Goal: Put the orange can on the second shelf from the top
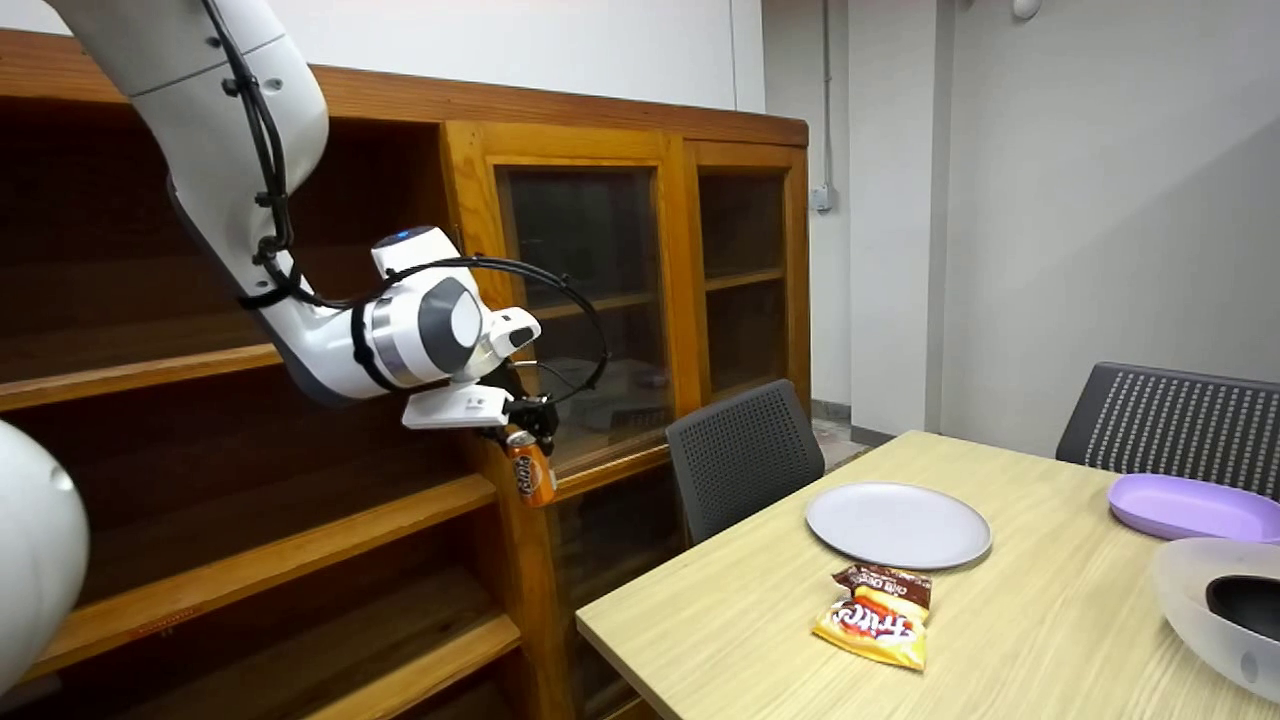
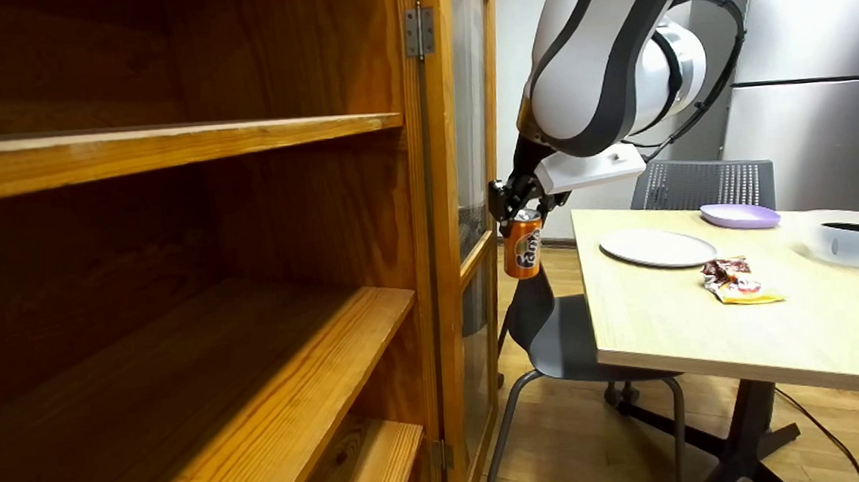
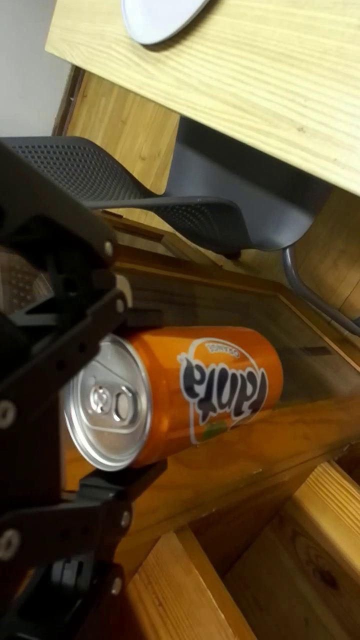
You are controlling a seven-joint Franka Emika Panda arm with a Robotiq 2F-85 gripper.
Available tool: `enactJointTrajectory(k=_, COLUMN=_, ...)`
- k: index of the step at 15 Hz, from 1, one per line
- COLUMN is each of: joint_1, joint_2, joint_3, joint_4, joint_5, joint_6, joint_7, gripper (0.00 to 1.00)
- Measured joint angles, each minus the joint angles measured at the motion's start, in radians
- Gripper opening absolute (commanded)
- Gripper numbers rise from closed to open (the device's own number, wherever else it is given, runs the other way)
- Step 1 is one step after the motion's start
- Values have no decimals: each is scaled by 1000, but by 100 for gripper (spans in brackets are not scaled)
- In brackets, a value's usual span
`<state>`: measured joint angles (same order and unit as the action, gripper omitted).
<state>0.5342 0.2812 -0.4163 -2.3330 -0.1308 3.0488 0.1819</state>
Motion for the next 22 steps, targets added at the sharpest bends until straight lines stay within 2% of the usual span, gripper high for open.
enactJointTrajectory(k=14, joint_1=-1, joint_2=1, joint_3=129, joint_4=45, joint_5=2, joint_6=-51, joint_7=-105, gripper=38)
enactJointTrajectory(k=22, joint_1=-182, joint_2=4, joint_3=348, joint_4=66, joint_5=-37, joint_6=-52, joint_7=-143, gripper=38)
